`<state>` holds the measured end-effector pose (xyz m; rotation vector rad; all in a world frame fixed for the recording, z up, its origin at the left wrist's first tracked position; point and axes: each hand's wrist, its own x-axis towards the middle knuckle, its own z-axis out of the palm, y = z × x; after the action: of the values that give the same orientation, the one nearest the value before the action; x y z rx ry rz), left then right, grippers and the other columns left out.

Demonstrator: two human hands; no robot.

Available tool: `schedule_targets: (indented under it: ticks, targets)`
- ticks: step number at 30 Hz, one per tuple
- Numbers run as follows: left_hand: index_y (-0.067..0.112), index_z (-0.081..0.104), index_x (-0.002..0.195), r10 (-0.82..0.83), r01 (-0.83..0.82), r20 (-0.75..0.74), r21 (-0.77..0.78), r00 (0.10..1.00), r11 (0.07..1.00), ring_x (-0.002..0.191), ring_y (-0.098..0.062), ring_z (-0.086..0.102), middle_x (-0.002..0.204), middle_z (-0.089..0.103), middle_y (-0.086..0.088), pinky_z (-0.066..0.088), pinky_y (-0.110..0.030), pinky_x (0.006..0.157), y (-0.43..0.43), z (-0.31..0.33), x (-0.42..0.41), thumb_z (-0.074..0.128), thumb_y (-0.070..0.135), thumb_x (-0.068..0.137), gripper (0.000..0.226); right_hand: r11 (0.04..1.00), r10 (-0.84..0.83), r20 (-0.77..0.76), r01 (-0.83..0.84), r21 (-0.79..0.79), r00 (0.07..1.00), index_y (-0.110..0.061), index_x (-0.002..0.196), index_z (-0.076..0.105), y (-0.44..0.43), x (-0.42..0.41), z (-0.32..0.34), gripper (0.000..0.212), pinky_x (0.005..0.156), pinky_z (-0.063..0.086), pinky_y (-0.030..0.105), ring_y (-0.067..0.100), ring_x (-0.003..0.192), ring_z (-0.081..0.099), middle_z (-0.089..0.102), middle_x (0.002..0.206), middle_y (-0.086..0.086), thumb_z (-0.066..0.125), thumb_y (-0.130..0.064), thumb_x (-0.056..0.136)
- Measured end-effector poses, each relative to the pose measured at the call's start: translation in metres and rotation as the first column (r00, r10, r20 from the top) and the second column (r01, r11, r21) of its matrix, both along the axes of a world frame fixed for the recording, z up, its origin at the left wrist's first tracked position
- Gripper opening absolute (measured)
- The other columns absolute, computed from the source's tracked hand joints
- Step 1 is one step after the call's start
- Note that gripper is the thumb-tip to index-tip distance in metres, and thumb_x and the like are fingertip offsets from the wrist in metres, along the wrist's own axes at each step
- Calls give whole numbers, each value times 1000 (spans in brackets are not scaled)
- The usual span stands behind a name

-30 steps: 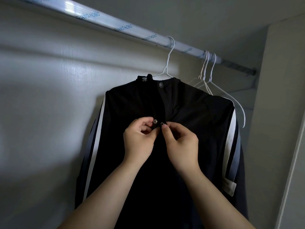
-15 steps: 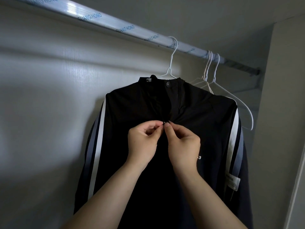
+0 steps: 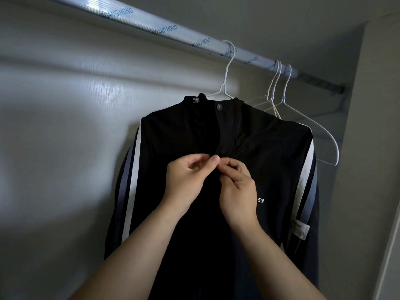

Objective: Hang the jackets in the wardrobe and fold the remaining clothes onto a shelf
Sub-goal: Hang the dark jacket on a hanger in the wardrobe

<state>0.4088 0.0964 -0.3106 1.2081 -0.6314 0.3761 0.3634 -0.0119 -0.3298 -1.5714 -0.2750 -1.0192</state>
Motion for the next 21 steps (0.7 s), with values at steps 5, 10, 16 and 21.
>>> schedule_targets:
  ticks: [5,10,16,21]
  targets:
    - [27,80,90,30,-33,22,109,999,994,92,-5,74,93,79,6,53,-12,75,0,6,3,72,29,94,9,999,36,-3,-36,-7,999,-27,111,78,-1,5,-7,39,104,48,27,10,119,58,63,113,-18,52,1,100]
    - [29,64,80,325,-392,222,429,919,814,70,-2,63,73,66,6,42,-9,59,-4,9,11,47,38,105,32,988,143,16,-144,64,990,-30,109,79,-2,4,-6,43,94,46,14,2,114,61,64,113,-18,52,2,100]
    - [28,41,70,307,-428,338,383,890,819,59,3,51,65,48,11,36,-11,54,-3,11,15,45,29,106,36,975,207,41,-210,67,977,-26,104,81,-6,3,4,46,94,47,12,3,114,63,68,115,-13,50,7,98]
    - [24,37,66,325,-461,376,368,868,807,53,0,46,59,41,11,35,-11,51,-3,13,19,50,25,104,41,970,217,13,-217,106,976,-28,105,81,-9,7,1,54,102,49,22,4,117,63,70,119,-13,44,9,93]
